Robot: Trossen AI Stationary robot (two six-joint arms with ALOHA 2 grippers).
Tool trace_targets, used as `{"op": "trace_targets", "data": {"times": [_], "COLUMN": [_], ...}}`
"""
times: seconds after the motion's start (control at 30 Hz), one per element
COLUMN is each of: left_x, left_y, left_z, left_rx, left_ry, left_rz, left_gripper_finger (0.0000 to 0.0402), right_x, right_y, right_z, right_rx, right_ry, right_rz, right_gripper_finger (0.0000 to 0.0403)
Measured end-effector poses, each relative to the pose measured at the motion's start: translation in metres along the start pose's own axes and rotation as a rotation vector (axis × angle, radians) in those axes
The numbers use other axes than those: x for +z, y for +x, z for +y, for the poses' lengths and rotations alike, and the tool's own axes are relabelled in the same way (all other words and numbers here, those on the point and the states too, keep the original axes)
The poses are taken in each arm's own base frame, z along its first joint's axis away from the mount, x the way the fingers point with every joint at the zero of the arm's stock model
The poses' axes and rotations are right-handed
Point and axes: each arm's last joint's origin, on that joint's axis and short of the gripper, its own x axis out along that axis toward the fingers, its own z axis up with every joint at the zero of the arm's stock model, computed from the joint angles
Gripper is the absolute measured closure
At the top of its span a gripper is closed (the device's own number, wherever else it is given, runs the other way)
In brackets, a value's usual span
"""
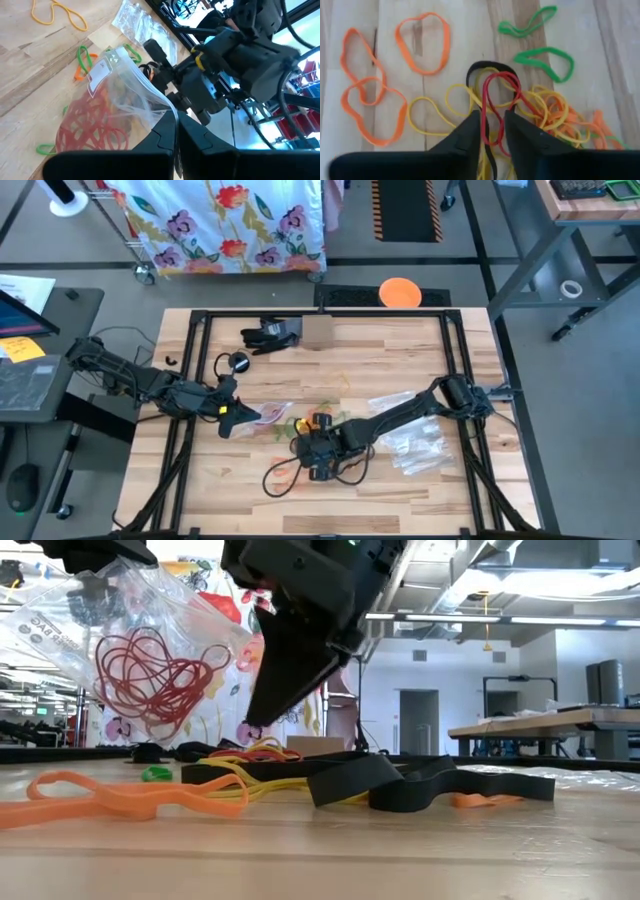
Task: Sort rubber bands
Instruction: Put the red rubber band into the transparent zip bag
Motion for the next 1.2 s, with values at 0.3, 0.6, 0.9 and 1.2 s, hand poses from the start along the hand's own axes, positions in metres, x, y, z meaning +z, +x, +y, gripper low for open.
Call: {"op": "trace_targets", "data": {"times": [0.3,0.6,0.9,1.2], "left_x": [0.0,0.0,0.0,0.0], "left_y": [0.0,0.0,0.0,0.0], "left_z": [0.0,0.0,0.0,0.0], "left_rx": [0.001,-0.001,-0.001,-0.001], "left_ry": [0.0,0.001,0.002,0.002], "left_rz": [0.0,0.001,0.001,0.001], "left_gripper_finger": [0.0401,0.0401,0.0402,0.0401], "right_x": [-0.01,-0.018,-0.014,-0.011], "right_y": [0.012,0.023,0.024,0.024], "right_z": [-0.006,-0.016,-0.021,-0.02], "right_rx": [0.033,0.027,0.07,0.08], "right_ry": [0.019,0.049,0.061,0.015], "right_rz": [0.02,0.022,0.016,-0.017], "right_gripper_finger": [0.0213,0.0234,0.0318,0.0399]}}
